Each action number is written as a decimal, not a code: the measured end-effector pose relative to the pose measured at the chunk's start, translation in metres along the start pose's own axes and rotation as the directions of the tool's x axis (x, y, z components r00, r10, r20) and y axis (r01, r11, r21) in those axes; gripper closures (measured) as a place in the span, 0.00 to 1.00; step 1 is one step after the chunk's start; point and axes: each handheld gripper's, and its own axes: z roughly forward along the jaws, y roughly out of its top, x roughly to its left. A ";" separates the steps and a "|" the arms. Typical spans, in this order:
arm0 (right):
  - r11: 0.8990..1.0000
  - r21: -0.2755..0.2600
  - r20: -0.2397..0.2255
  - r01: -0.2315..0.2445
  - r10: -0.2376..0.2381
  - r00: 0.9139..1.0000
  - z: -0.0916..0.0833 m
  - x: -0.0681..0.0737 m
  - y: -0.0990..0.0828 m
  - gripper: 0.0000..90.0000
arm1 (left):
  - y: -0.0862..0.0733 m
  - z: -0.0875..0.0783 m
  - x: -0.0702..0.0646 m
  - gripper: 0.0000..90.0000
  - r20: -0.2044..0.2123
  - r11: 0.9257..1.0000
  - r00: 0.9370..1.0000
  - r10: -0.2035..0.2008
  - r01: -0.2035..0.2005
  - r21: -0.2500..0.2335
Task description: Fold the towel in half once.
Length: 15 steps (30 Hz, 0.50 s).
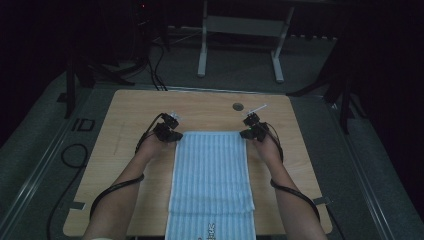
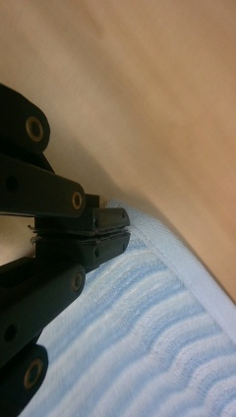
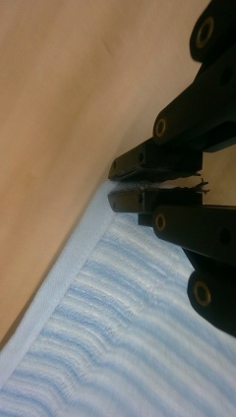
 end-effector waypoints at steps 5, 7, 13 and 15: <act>0.998 -0.063 0.037 0.013 -0.011 0.999 -0.030 -0.008 0.033 0.93 | 0.031 -0.030 0.007 0.99 -0.043 0.998 0.999 -0.003 0.000 -0.070; 0.995 -0.094 0.048 0.021 -0.017 0.999 -0.044 -0.011 0.046 0.93 | 0.043 -0.044 0.009 0.99 -0.079 0.994 0.997 -0.003 -0.005 -0.107; 0.979 -0.194 0.108 0.069 -0.049 0.993 -0.094 -0.013 0.087 0.93 | 0.072 -0.082 0.013 0.99 -0.145 0.983 0.989 -0.001 -0.025 -0.181; 0.975 -0.210 0.106 0.071 -0.050 0.993 -0.105 -0.012 0.096 0.93 | 0.077 -0.092 0.014 0.99 -0.136 0.977 0.991 -0.013 -0.016 -0.212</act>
